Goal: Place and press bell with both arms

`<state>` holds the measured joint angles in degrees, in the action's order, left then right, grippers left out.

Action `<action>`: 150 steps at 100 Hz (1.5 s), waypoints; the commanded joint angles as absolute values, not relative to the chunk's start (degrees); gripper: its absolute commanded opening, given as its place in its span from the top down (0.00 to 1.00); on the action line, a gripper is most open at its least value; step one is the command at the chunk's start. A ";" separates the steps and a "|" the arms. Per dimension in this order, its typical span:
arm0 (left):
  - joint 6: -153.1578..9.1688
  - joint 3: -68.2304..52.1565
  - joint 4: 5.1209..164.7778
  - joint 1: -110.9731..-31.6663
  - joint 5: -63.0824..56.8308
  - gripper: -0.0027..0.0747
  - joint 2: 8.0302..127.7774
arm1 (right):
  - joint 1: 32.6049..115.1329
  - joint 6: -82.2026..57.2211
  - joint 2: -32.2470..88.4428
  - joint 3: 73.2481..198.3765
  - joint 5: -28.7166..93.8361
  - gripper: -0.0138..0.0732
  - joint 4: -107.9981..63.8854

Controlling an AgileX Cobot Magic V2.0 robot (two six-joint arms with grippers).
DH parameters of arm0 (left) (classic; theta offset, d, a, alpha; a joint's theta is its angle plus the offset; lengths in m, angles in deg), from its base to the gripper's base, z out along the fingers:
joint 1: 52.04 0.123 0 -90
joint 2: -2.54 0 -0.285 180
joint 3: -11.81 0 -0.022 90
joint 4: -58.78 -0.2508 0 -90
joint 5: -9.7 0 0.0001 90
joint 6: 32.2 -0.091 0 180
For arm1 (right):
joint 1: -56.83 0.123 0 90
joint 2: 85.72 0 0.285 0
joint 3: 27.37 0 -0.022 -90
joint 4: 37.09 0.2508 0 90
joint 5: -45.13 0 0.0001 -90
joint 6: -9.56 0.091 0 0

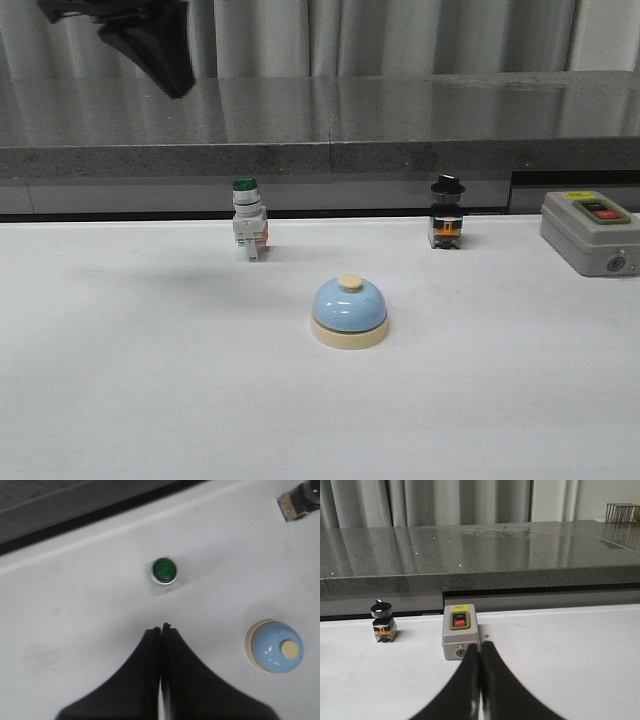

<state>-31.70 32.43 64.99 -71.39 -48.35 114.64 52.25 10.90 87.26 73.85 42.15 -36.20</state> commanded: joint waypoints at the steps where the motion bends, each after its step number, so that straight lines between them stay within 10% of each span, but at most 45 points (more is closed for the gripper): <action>1: -31.54 32.26 65.70 -68.34 -46.71 0.99 109.30 | 51.94 10.78 87.88 74.72 46.89 0.91 -36.74; 49: -31.42 19.06 65.97 -54.15 -43.77 0.99 97.56 | 51.94 10.78 87.88 74.72 46.89 0.91 -36.74; 150: -31.42 -31.43 69.75 -53.74 -14.54 0.99 47.77 | 51.94 10.78 87.88 74.72 46.89 0.91 -36.74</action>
<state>-31.70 -29.88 68.13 -53.81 -19.08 51.84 52.25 10.90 87.26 73.85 42.15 -36.20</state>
